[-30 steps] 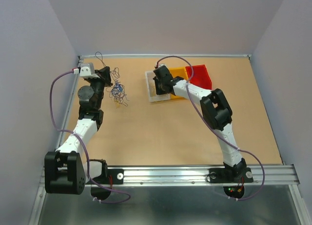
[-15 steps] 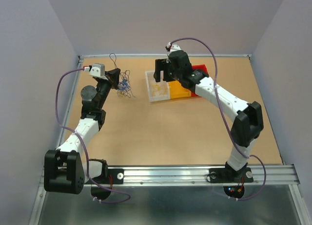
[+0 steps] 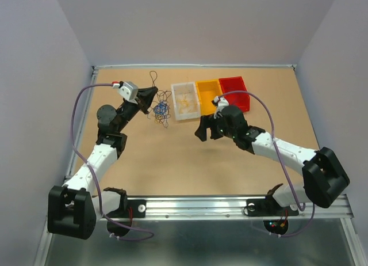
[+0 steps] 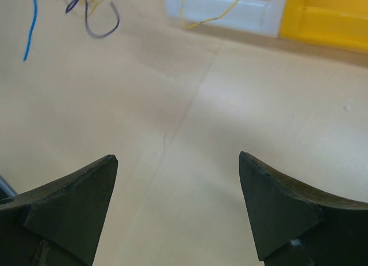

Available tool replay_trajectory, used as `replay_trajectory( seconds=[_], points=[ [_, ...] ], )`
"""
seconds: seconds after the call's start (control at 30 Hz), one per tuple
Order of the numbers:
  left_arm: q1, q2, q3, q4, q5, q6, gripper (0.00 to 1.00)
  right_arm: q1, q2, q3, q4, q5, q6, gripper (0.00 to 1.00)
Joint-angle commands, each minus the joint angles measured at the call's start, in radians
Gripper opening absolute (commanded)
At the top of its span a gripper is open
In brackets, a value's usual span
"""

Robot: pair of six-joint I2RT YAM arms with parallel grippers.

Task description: Untangle the cables

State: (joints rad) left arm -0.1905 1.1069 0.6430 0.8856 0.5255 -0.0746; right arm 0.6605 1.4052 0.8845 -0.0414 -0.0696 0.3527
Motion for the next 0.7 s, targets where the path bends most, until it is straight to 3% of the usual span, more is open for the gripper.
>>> replay_trajectory(
  seconds=[0.0,0.33,0.67],
  points=[
    [-0.038,-0.073,-0.011,0.059,0.178,0.030,0.00,0.024,-0.080,-0.145,0.421,-0.219,0.048,0.90],
    [-0.176,-0.079,-0.019,0.055,0.476,0.061,0.09,0.082,-0.178,-0.240,0.597,-0.237,-0.026,0.88],
    [-0.227,-0.047,0.003,0.044,0.498,-0.002,0.09,0.117,-0.112,-0.223,0.656,-0.304,-0.046,0.71]
  ],
)
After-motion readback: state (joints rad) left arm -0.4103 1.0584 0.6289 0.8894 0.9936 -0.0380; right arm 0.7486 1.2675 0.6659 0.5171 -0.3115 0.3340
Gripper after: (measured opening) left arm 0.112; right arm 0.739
